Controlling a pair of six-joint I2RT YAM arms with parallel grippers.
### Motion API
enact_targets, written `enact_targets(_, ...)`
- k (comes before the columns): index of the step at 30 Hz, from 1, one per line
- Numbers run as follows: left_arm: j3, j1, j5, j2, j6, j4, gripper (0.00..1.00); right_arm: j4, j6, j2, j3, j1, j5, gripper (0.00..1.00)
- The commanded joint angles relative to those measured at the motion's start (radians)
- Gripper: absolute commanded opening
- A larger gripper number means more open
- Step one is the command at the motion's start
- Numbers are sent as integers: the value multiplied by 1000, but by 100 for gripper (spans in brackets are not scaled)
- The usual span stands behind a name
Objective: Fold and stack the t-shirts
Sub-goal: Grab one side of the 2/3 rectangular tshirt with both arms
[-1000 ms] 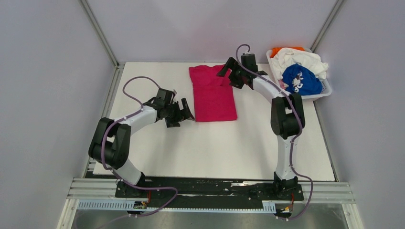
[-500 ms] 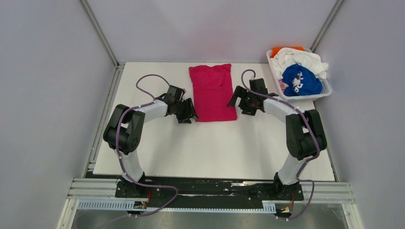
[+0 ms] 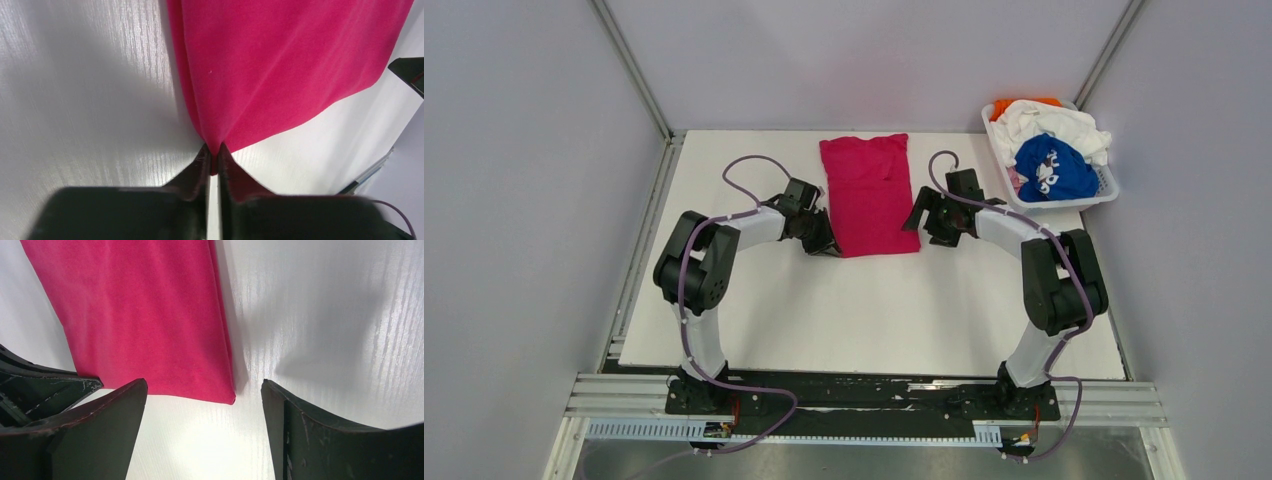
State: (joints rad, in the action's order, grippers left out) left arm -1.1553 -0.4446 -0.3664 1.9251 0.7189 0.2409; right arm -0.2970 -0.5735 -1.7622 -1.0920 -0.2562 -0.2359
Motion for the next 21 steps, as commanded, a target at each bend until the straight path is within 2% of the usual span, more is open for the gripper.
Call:
enact_targets(1,7,-9,58,26,-36,60,0,22,8,-22,11,5,-9,70)
enact_targets(5,10,-9,73,11,-36,59,0,23,12,-46,19,4,-59,55)
enact_targets(9,12,-9,86,8,-38,60,0,25,15,-57,35,4,-52,48)
enact_targets(14,21,-9,89,6,-41,58,0,34,23,-68,49,4,-65,31)
enact_targets(21,25,-9,96,-4,-46,49,0,93,34,-129,53,2,-57,24)
